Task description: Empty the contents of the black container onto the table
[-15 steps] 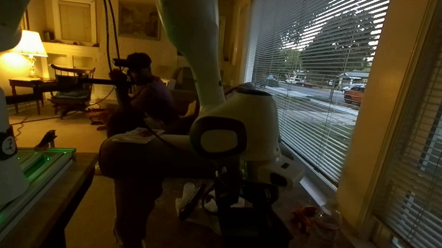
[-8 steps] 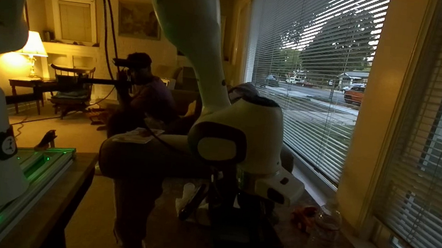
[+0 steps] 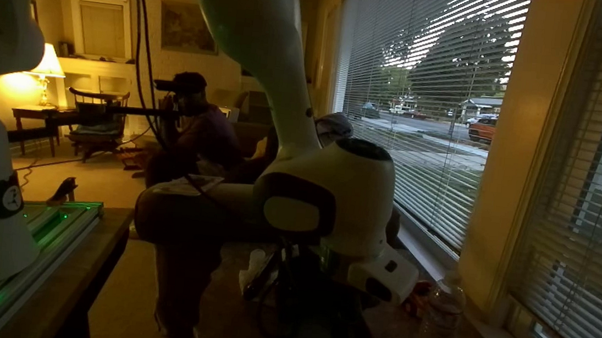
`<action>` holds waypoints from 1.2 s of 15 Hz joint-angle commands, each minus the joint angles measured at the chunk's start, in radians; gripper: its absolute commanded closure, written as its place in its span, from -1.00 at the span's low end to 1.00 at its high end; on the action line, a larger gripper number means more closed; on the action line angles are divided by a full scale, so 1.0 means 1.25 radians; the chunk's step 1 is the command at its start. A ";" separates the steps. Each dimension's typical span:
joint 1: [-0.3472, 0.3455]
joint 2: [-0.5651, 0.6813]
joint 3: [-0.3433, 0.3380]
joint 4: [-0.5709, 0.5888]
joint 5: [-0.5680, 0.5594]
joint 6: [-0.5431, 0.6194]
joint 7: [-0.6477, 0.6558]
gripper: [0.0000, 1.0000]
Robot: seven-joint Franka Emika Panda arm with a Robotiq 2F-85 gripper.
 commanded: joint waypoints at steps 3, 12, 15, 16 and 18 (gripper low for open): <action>-0.062 0.018 0.052 0.000 -0.021 0.004 -0.069 0.95; -0.085 0.053 0.066 0.005 -0.020 0.013 -0.096 0.95; -0.101 0.070 0.078 0.008 -0.022 0.028 -0.104 0.95; -0.107 0.075 0.081 0.008 -0.025 0.035 -0.109 0.95; -0.120 0.089 0.090 0.011 -0.029 0.053 -0.118 0.95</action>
